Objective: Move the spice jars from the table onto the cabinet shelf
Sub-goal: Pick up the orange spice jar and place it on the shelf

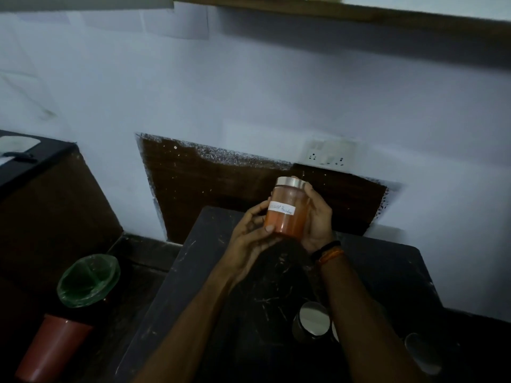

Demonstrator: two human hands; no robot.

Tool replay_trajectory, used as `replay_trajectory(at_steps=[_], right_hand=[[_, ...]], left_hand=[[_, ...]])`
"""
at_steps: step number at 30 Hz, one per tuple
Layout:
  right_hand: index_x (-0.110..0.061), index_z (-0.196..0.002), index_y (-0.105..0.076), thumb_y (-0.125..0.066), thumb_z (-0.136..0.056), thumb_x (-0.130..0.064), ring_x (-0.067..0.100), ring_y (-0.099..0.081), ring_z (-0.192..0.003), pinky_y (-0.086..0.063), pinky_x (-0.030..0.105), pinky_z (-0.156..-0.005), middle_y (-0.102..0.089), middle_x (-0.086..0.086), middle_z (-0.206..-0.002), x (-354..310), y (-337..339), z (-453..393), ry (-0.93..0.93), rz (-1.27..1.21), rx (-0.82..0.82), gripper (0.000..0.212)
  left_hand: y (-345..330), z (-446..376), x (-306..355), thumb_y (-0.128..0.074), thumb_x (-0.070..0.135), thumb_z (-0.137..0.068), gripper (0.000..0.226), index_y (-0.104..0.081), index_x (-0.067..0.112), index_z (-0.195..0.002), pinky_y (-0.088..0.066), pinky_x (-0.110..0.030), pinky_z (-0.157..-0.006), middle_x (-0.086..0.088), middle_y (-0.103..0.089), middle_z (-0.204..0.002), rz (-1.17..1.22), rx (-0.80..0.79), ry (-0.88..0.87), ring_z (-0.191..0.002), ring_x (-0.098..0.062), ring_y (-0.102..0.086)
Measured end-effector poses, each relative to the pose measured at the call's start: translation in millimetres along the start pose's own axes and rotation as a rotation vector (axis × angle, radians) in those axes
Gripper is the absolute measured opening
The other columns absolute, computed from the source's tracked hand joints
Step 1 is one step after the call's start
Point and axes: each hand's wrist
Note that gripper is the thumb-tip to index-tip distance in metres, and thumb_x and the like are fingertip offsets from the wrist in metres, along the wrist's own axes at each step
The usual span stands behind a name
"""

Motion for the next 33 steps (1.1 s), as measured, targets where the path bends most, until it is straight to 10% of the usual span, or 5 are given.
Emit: replay_trajectory(at_steps=[15,33], right_hand=[[-0.018,-0.144,-0.045,-0.048,-0.096,-0.057,0.035,-0.064,-0.111,-0.057,0.049,-0.083,-0.059,0.021,-0.135,-101,-17,-7,0.121,0.009,-0.141,0.062],[-0.016,-0.131,-0.06,-0.052,-0.097,-0.048,0.03,-0.062,-0.121,-0.054,0.052,-0.096,-0.065,0.011,-0.13,-269,-70,-20,0.523,0.332,-0.211,0.047]], left_hand=[[-65,-36,46,-0.085,0.02,-0.073,0.086,-0.045,0.033,-0.148,-0.051,-0.053,-0.103,0.0,-0.058,-0.141,-0.295,-0.004,-0.318,-0.129,-0.025,-0.058],[-142,-116,188,-0.092,0.017,-0.067,0.089,-0.051,0.048,-0.139,-0.06,-0.039,-0.09,0.0,-0.064,-0.13,-0.455,-0.137,-0.512,-0.114,-0.022,-0.067]])
Point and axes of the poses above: each hand's wrist, its own z-axis away from the middle knuckle, its own y-axis out of the back of the hand, x = y × z
